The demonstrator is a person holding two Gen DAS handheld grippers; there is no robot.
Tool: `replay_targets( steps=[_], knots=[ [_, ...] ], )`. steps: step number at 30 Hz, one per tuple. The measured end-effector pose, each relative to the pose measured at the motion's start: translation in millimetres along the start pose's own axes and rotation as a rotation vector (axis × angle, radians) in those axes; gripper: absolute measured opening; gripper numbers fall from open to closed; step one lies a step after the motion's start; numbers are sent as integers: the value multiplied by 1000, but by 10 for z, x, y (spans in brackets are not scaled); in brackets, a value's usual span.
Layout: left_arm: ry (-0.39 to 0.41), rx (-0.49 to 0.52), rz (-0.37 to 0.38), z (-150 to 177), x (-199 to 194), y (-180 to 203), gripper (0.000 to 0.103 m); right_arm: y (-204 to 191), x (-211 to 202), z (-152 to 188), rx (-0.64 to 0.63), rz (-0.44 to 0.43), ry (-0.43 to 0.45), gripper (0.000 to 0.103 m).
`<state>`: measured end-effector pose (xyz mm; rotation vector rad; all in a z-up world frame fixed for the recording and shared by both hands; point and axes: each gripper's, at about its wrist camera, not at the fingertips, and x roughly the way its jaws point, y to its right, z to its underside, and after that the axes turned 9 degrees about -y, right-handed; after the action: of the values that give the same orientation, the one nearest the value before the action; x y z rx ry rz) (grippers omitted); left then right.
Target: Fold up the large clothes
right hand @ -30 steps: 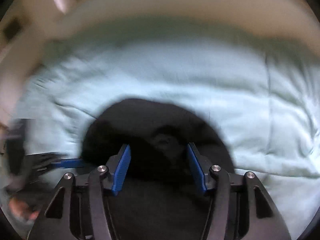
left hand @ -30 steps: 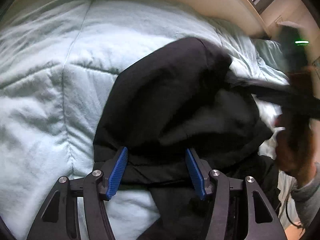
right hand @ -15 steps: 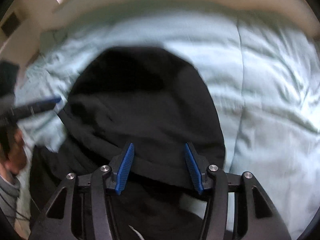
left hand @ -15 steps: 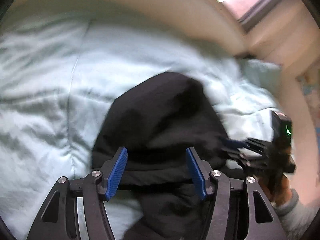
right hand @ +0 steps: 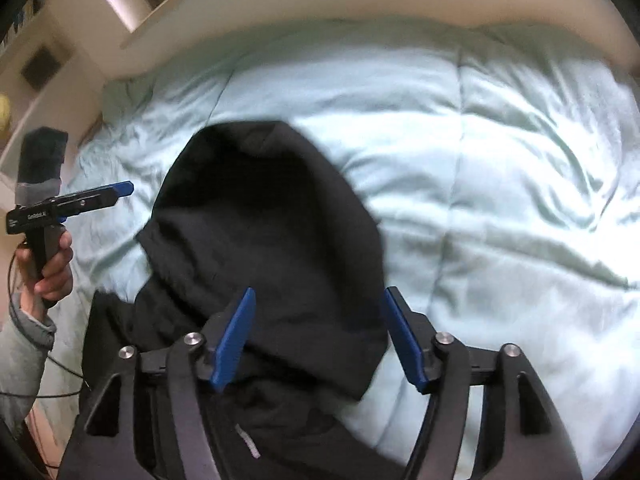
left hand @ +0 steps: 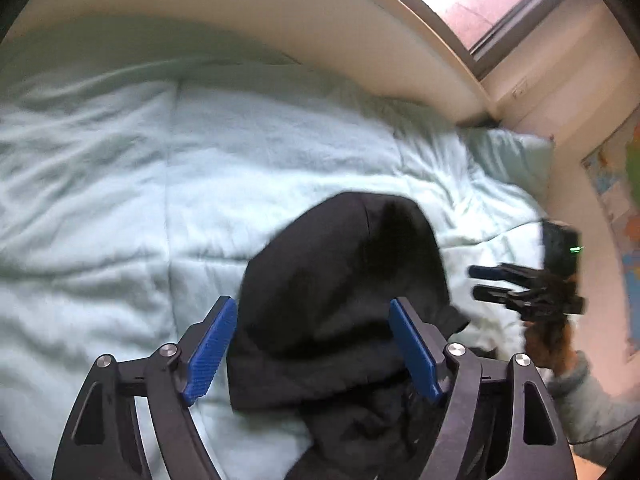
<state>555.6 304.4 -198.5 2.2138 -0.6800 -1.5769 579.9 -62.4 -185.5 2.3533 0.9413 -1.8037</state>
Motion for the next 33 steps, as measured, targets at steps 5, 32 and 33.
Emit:
replay_targets(
  steps=[5,32,33],
  knots=[
    [-159,-53,195,-303,414,-383,79,232,324,-357,17,-119,-74,70],
    [19,518,-189,1619,-711,1953,15,-1503,-979,1125,-287,152,206,19],
    [26,515,-198,1780,-781,2006,15,-1575,-1037,1249,-290,172,214,19]
  ],
)
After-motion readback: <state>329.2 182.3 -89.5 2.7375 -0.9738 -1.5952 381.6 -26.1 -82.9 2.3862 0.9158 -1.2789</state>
